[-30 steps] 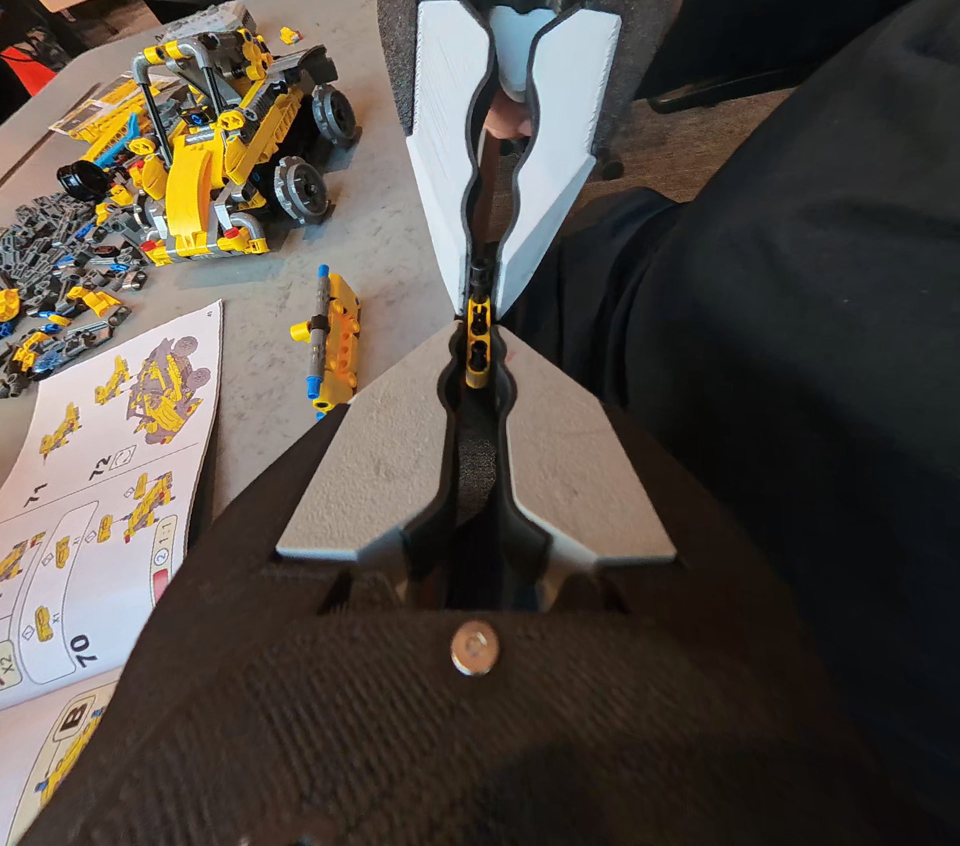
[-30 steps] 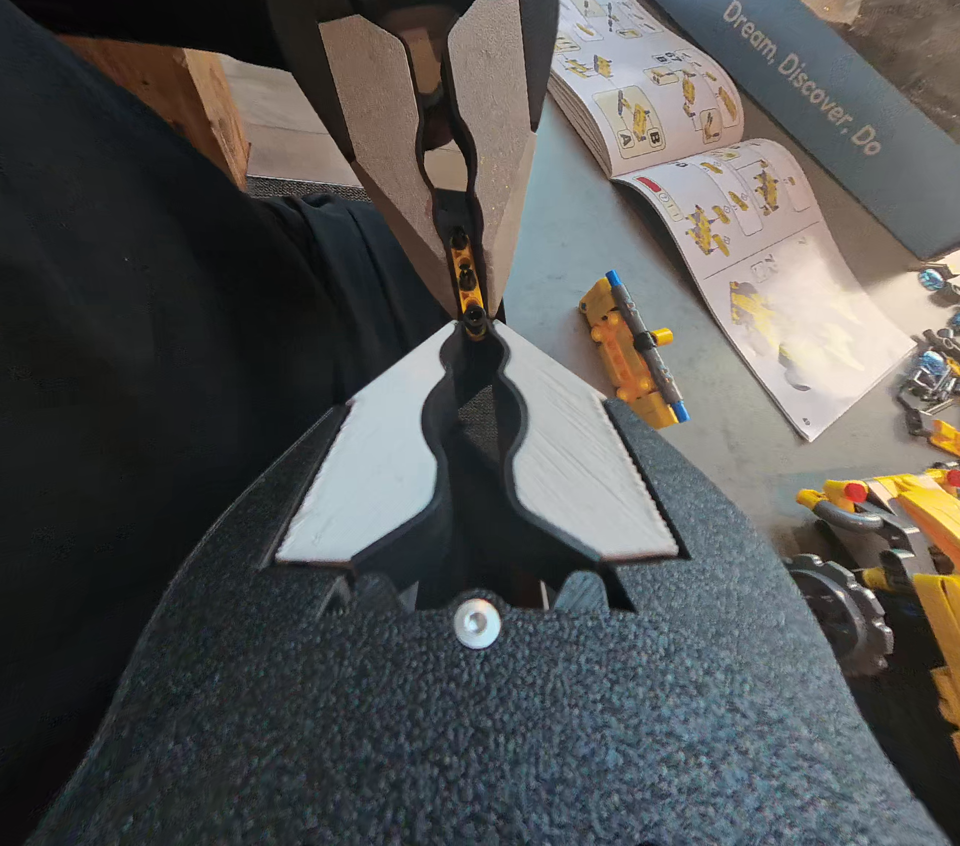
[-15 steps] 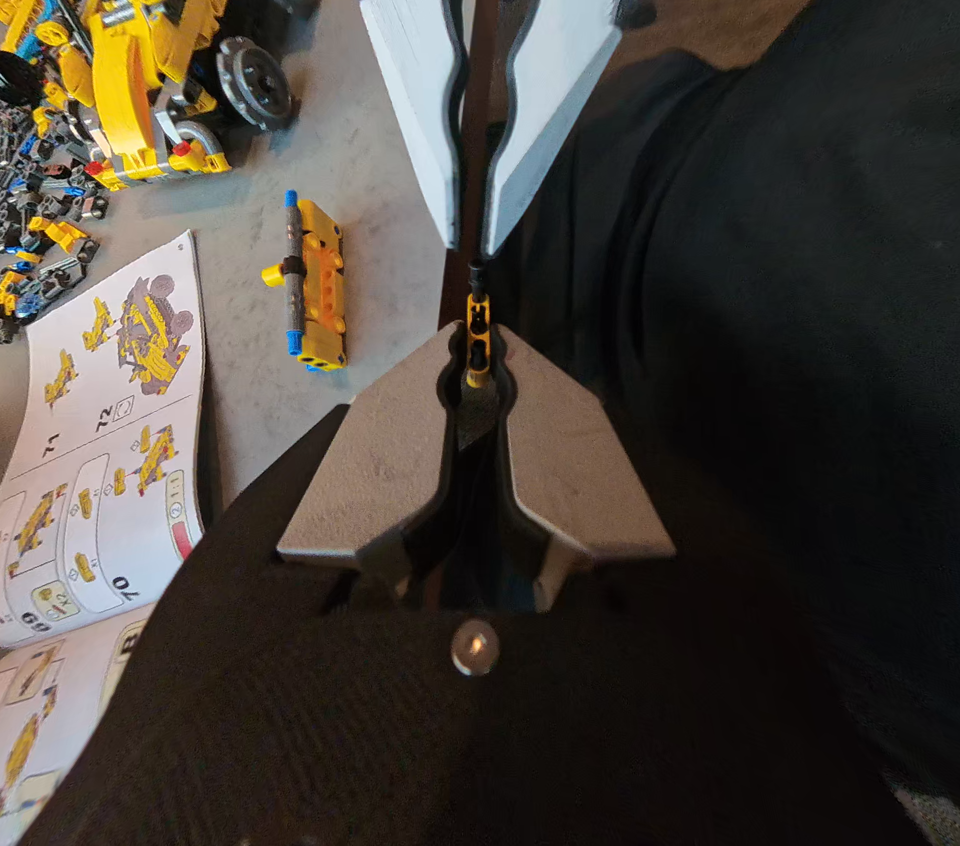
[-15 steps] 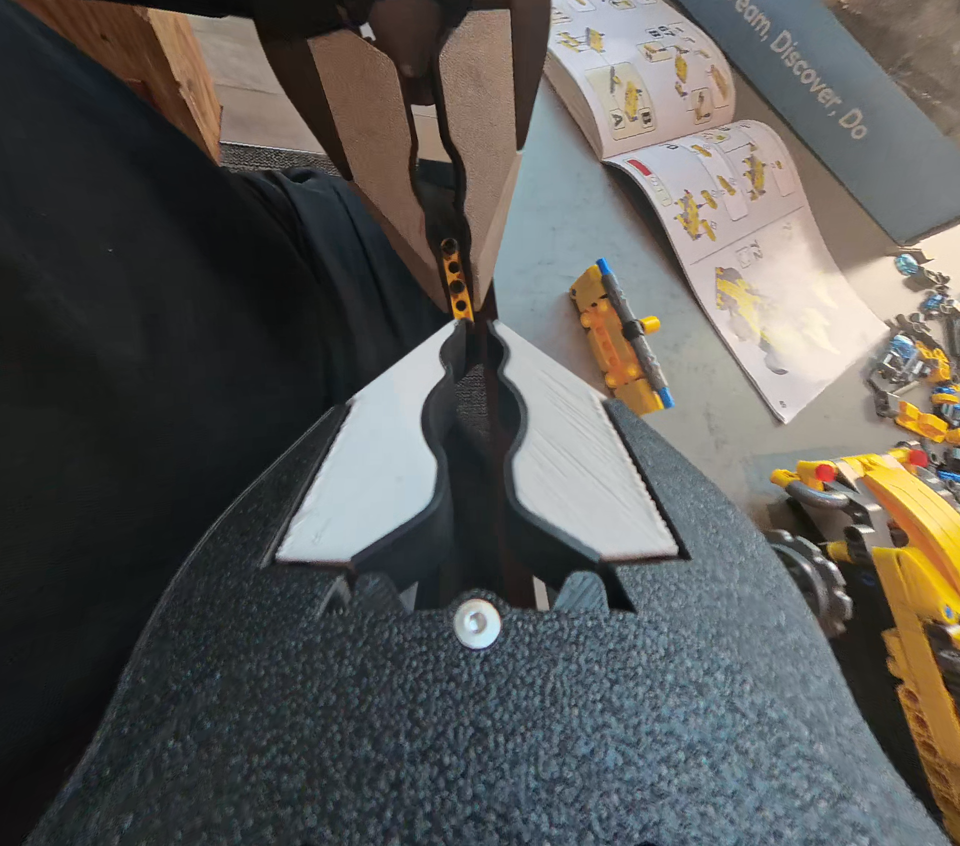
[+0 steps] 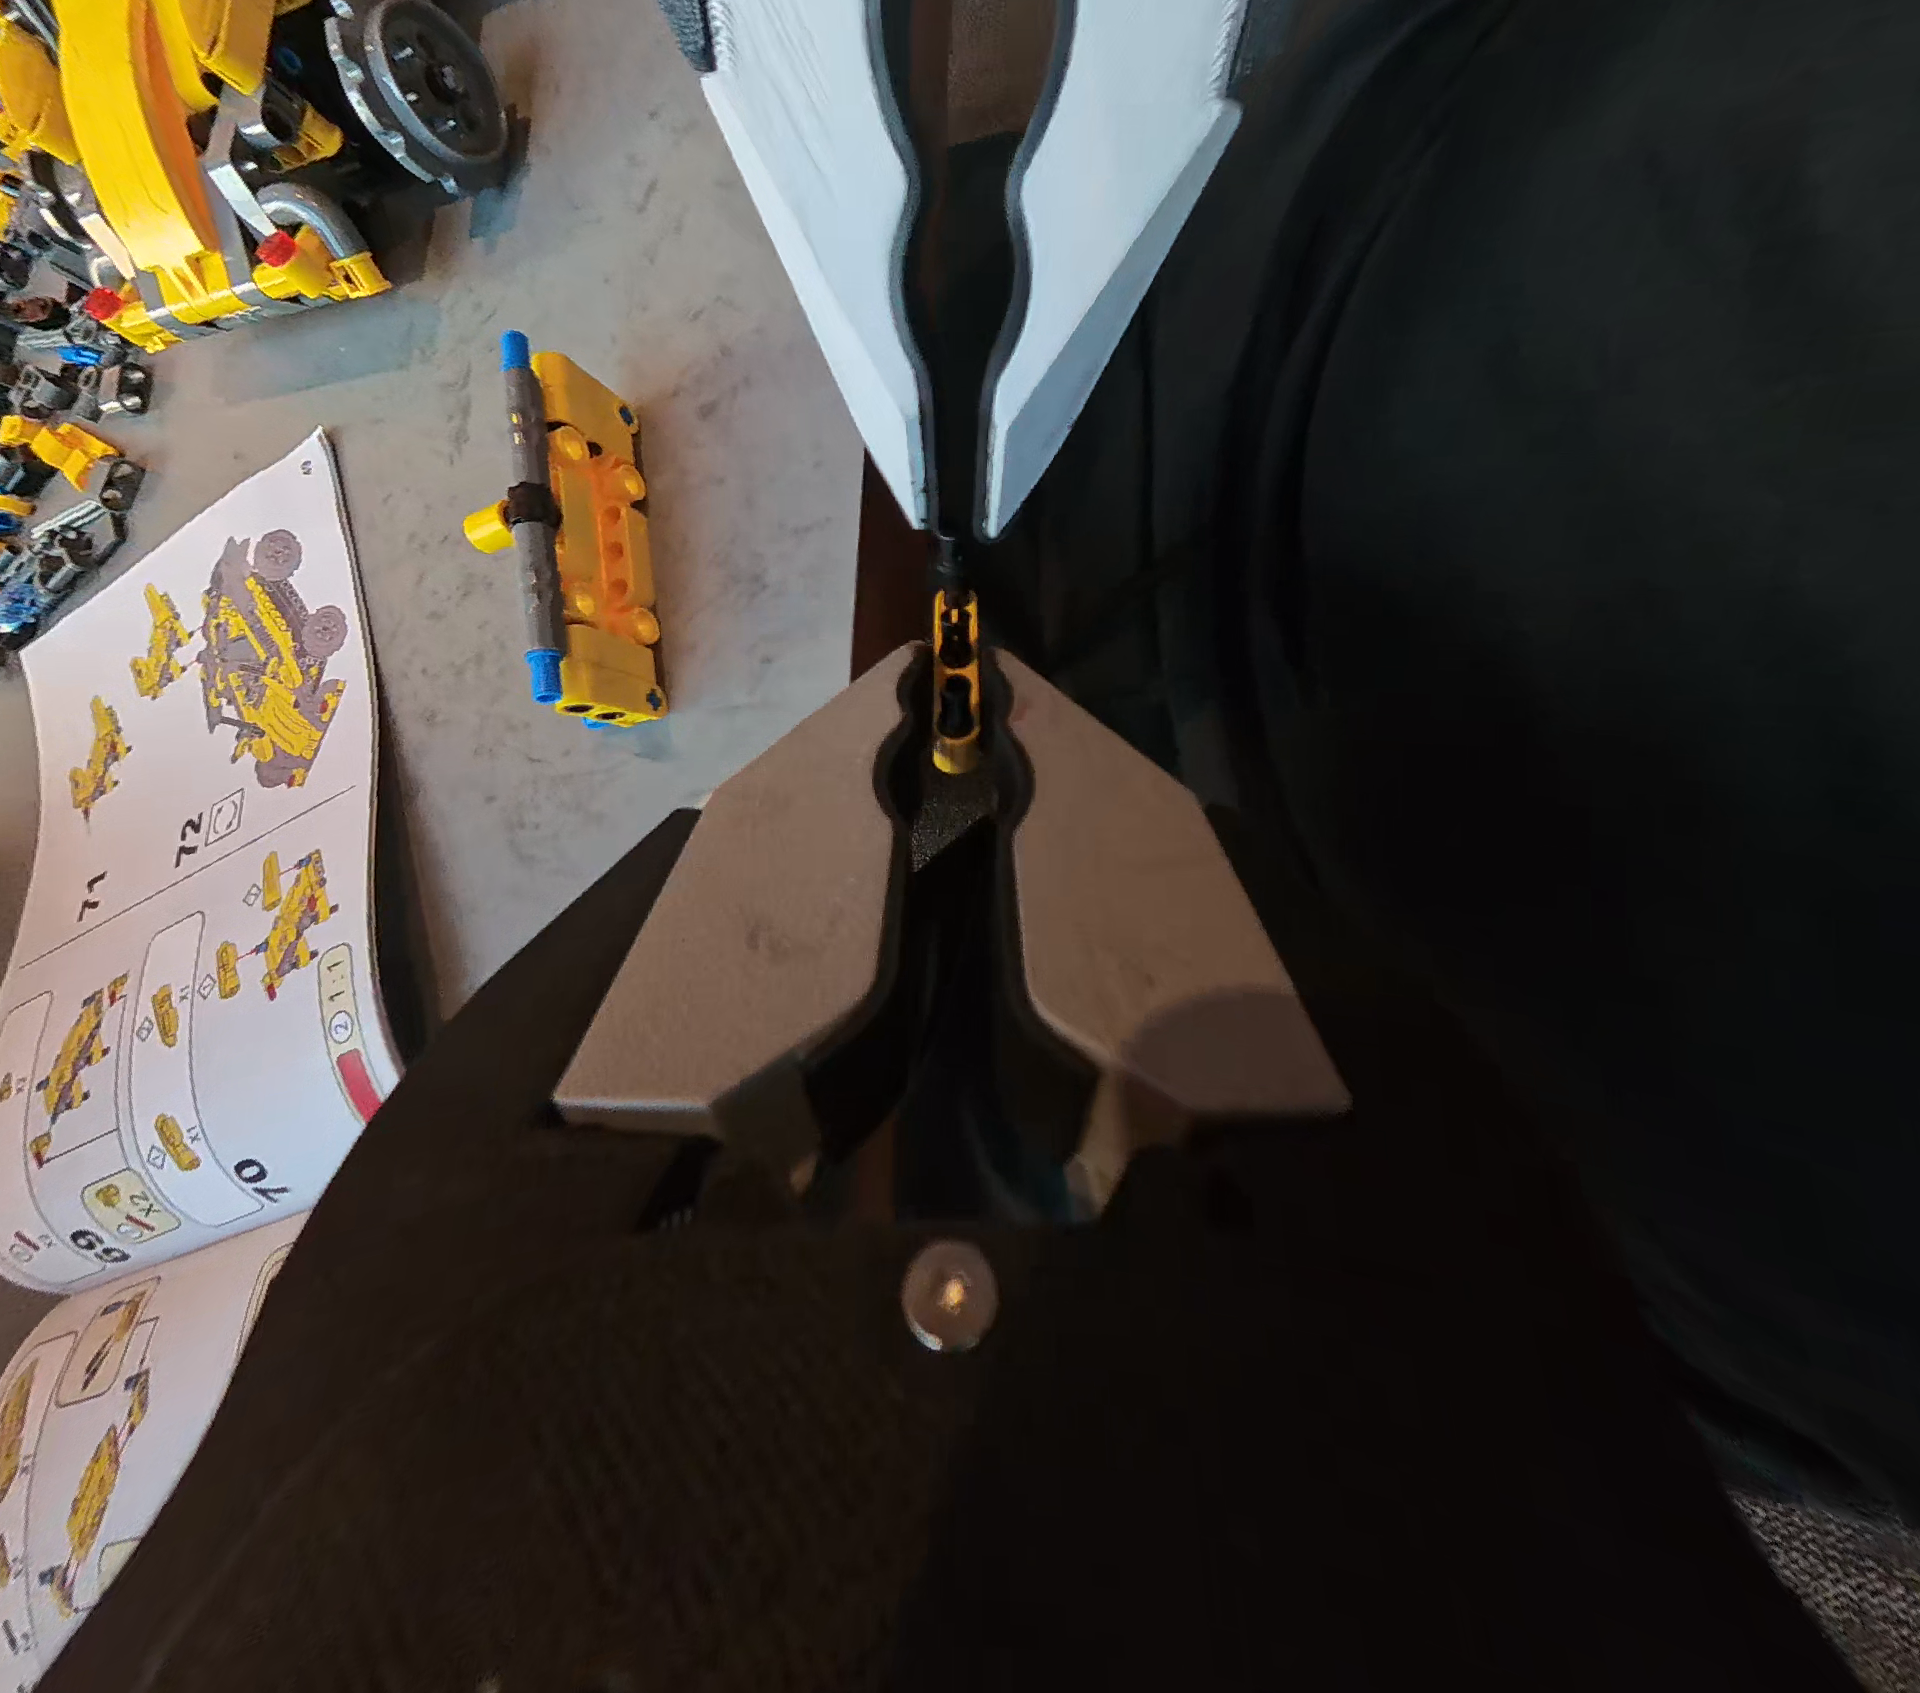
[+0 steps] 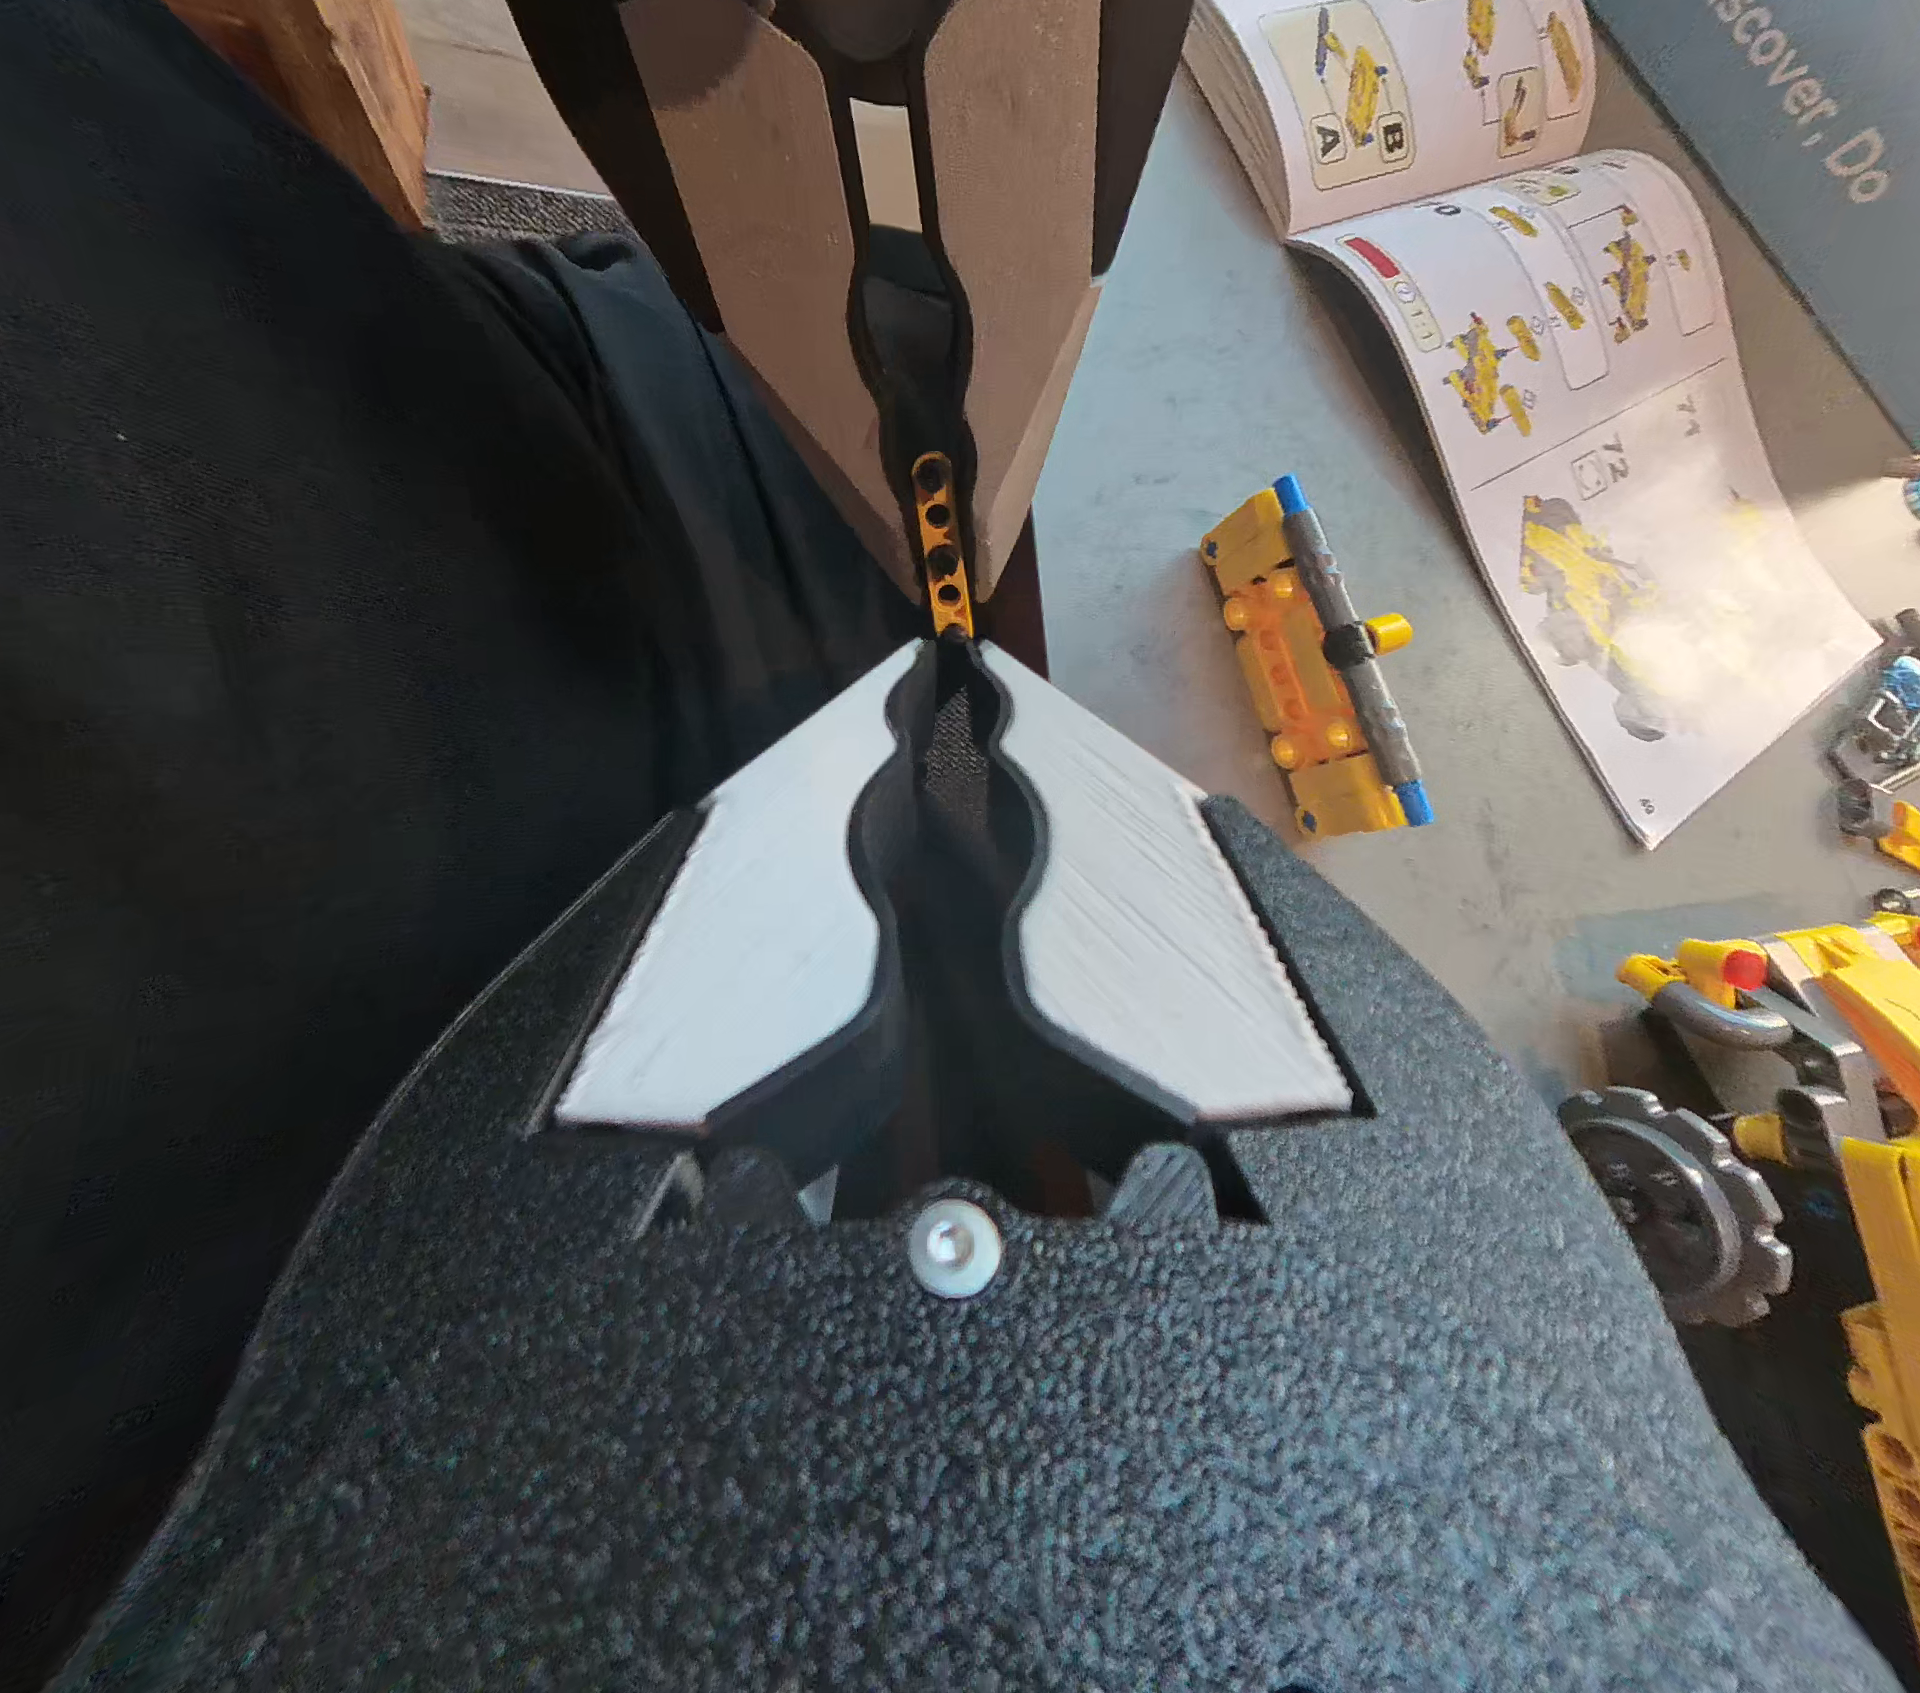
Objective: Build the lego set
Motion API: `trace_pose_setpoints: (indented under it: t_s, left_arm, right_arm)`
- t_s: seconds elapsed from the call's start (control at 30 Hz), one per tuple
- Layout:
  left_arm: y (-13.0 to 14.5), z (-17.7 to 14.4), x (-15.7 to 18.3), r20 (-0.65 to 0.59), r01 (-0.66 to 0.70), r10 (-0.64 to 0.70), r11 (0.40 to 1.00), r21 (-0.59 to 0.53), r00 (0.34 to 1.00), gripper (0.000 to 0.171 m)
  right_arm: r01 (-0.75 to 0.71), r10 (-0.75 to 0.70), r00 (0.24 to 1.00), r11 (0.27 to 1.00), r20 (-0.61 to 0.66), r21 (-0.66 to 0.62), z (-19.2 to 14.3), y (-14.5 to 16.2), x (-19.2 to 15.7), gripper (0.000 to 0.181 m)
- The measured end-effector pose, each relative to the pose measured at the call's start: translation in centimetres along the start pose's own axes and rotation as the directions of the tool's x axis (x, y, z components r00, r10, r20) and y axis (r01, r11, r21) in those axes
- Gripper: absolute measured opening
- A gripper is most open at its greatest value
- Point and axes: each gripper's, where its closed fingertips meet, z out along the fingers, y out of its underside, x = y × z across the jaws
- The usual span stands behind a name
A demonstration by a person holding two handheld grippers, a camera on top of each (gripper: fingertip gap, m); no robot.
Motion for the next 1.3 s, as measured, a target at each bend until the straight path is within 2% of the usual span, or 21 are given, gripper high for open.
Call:
trace_pose_setpoints:
  t_s: [0.1,0.3,0.5,0.73,0.87,0.93,1.1,1.17,1.3]
  left_arm:
    - [-0.2,0.2,0.3,-0.011,0.0,0.0,1.0,0.007,1.0,0.005]
    - [-0.4,0.3,0.6,0.003,-0.023,0.023,1.0,0.02,1.0,0.005]
    - [-1.3,-0.1,0.1,0.038,-0.028,0.025,0.997,0.067,0.999,0.005]
    - [-1.0,-0.4,-0.7,0.07,0.001,-0.005,0.998,0.062,0.997,0.005]
    - [-1.8,-0.8,-0.9,0.084,-0.01,0.002,0.995,0.095,0.996,0.004]
    - [-1.8,-0.8,-0.7,0.078,-0.019,0.012,0.995,0.096,0.997,0.004]
    - [-1.4,-0.4,-1.3,0.087,-0.048,0.043,0.997,0.053,0.995,0.004]
    - [-1.5,-0.4,-1.3,0.052,-0.041,0.038,0.998,0.045,0.998,0.004]
    - [-1.2,-0.2,-1.9,0.042,-0.04,0.039,0.999,0.019,0.998,0.004]
  right_arm:
    - [0.021,-0.021,0.999,1.0,-0.03,-0.01,0.0,0.0,0.2,0.015]
    - [0.012,-0.012,1.0,1.0,0.02,0.005,0.4,-0.2,-0.7,0.0]
    - [0.043,-0.042,0.999,0.999,-0.026,0.016,0.1,-0.6,-0.2,0.0]
    - [0.013,-0.011,0.999,0.999,-0.045,0.041,-1.5,-0.6,1.0,0.006]
    - [0.028,-0.027,0.999,1.0,-0.039,0.007,-1.2,-0.3,0.8,0.01]
    - [0.033,-0.033,0.999,0.999,-0.041,-0.006,-1.1,-0.1,0.7,0.007]
    - [0.033,-0.035,0.997,0.999,-0.068,-0.029,-0.6,0.3,1.3,0.007]
    - [0.012,-0.012,0.998,1.0,-0.061,-0.014,-0.7,0.0,1.5,0.012]
    - [0.018,-0.02,0.997,1.0,-0.069,-0.021,-0.6,0.1,1.8,0.007]
